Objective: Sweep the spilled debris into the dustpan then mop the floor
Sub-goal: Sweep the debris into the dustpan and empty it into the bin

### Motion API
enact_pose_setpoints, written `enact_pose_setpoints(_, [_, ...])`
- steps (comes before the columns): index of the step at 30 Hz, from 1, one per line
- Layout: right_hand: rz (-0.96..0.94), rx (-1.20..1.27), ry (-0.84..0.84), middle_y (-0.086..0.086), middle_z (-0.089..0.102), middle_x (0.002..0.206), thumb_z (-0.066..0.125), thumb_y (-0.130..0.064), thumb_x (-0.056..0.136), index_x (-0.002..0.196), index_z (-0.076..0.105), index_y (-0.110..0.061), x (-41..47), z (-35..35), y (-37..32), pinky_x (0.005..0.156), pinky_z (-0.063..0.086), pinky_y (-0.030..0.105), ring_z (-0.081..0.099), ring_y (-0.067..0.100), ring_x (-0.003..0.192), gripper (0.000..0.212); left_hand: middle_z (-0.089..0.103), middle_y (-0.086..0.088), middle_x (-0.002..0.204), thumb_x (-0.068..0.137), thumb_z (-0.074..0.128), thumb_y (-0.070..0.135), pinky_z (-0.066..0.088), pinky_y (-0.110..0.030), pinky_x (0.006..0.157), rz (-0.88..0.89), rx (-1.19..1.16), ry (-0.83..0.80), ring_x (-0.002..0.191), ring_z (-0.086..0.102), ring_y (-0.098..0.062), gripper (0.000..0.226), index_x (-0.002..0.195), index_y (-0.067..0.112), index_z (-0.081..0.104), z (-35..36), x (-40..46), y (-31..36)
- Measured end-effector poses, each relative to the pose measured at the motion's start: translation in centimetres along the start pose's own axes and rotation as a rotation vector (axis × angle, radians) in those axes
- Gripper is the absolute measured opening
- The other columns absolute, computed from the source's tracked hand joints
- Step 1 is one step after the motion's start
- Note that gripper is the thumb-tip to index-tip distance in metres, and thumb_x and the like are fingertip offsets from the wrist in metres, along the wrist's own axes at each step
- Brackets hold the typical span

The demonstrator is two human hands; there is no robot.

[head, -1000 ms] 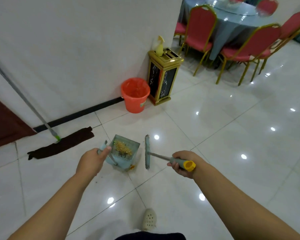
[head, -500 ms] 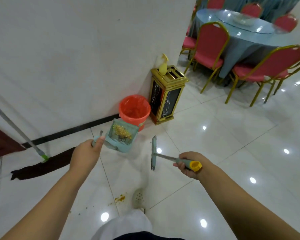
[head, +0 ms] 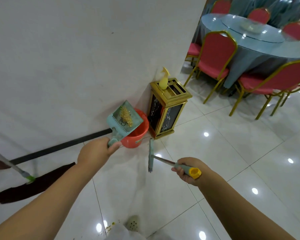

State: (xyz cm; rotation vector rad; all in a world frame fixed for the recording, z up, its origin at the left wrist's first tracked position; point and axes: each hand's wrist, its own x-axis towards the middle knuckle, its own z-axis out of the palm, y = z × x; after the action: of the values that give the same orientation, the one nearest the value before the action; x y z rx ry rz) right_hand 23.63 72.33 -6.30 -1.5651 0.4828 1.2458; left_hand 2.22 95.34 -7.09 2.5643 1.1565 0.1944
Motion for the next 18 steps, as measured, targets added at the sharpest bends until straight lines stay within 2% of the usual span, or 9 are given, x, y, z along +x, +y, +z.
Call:
enact_pose_setpoints(5, [0.058, 0.041, -0.044, 0.029, 0.052, 0.09, 0.046, -0.005, 0.096, 0.091, 0.048, 0.008, 1.1, -0.2, -2.5, 0.031, 0.044, 0.015, 0.049, 0.015, 0.027, 0.014, 0.044, 0.011, 0.053, 0.081, 0.03, 0.074, 0.021, -0.024, 0.041, 0.101, 0.135, -0.079, 0.048, 0.038, 0.0, 0.045, 0.06, 0.034, 0.031, 1.3, 3.3, 1.6])
enact_pose_setpoints(9, [0.06, -0.018, -0.027, 0.028, 0.052, 0.09, 0.045, -0.006, 0.096, 0.091, 0.048, 0.008, 1.7, -0.4, -4.0, 0.031, 0.044, 0.014, 0.047, 0.014, 0.025, 0.016, 0.041, 0.013, 0.054, 0.084, 0.034, 0.072, 0.02, -0.024, 0.04, 0.166, 0.209, -0.126, 0.047, 0.036, 0.0, 0.043, 0.061, 0.036, 0.029, 1.4, 4.7, 2.9])
enact_pose_setpoints(11, [0.066, -0.027, -0.021, 0.029, 0.051, 0.092, 0.045, -0.006, 0.097, 0.093, 0.047, 0.008, 1.9, -0.7, -4.6, 0.03, 0.043, 0.015, 0.047, 0.014, 0.025, 0.015, 0.042, 0.013, 0.057, 0.084, 0.033, 0.072, 0.022, -0.024, 0.041, 0.218, 0.29, -0.169, 0.049, 0.038, -0.003, 0.042, 0.069, 0.034, 0.037, 1.6, 5.2, 3.5])
enact_pose_setpoints(14, [0.061, -0.055, -0.009, 0.03, 0.051, 0.097, 0.045, -0.005, 0.096, 0.091, 0.048, 0.009, 2.2, -1.5, -5.3, 0.03, 0.043, 0.015, 0.046, 0.014, 0.025, 0.015, 0.053, 0.012, 0.067, 0.084, 0.033, 0.072, 0.027, -0.023, 0.044, 0.33, 0.37, -0.267, 0.058, 0.048, -0.007, 0.045, 0.091, 0.033, 0.054, 2.4, 5.9, 4.7])
enact_pose_setpoints(18, [0.07, -0.066, -0.014, 0.029, 0.052, 0.091, 0.045, -0.005, 0.096, 0.09, 0.047, 0.008, 2.6, -2.8, -6.1, 0.03, 0.043, 0.015, 0.046, 0.013, 0.025, 0.015, 0.05, 0.012, 0.066, 0.084, 0.038, 0.069, 0.027, -0.023, 0.045, 0.401, 0.452, -0.362, 0.06, 0.048, -0.008, 0.046, 0.103, 0.033, 0.059, 3.4, 6.0, 6.0])
